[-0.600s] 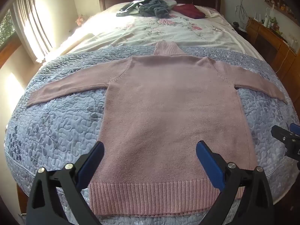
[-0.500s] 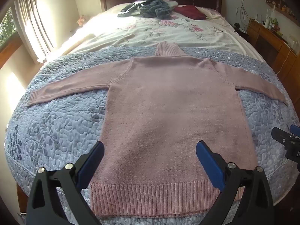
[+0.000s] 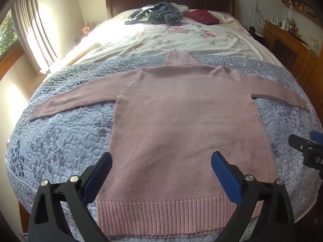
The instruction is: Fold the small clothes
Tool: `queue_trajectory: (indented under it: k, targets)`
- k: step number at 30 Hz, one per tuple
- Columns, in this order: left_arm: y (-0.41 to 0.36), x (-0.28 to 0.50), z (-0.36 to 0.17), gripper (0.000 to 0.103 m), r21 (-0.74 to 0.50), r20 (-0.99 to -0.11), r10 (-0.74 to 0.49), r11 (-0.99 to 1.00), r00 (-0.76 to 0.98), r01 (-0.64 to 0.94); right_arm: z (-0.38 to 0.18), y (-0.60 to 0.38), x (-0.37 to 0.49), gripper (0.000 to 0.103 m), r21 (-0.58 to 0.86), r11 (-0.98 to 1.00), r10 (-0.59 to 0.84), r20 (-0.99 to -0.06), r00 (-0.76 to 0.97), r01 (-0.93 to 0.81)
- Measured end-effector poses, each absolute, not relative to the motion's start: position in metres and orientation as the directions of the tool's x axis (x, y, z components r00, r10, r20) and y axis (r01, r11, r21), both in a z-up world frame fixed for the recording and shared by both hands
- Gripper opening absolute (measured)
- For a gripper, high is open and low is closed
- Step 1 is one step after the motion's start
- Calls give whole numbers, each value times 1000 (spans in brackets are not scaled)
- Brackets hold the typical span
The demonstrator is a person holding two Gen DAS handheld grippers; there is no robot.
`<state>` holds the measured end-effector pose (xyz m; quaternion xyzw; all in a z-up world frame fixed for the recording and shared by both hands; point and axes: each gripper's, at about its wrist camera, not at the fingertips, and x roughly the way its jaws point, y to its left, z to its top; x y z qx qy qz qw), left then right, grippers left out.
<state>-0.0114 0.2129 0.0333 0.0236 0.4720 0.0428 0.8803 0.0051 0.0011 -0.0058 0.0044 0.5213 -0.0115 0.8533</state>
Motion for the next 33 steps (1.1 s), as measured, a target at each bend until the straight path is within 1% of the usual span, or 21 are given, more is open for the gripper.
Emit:
queue_trajectory:
  k: [33]
  targets:
    - [218,-14,32,99,99,-823,119,993,555,-66,-9,4,8,100,5,1000,-3,-888,460,18]
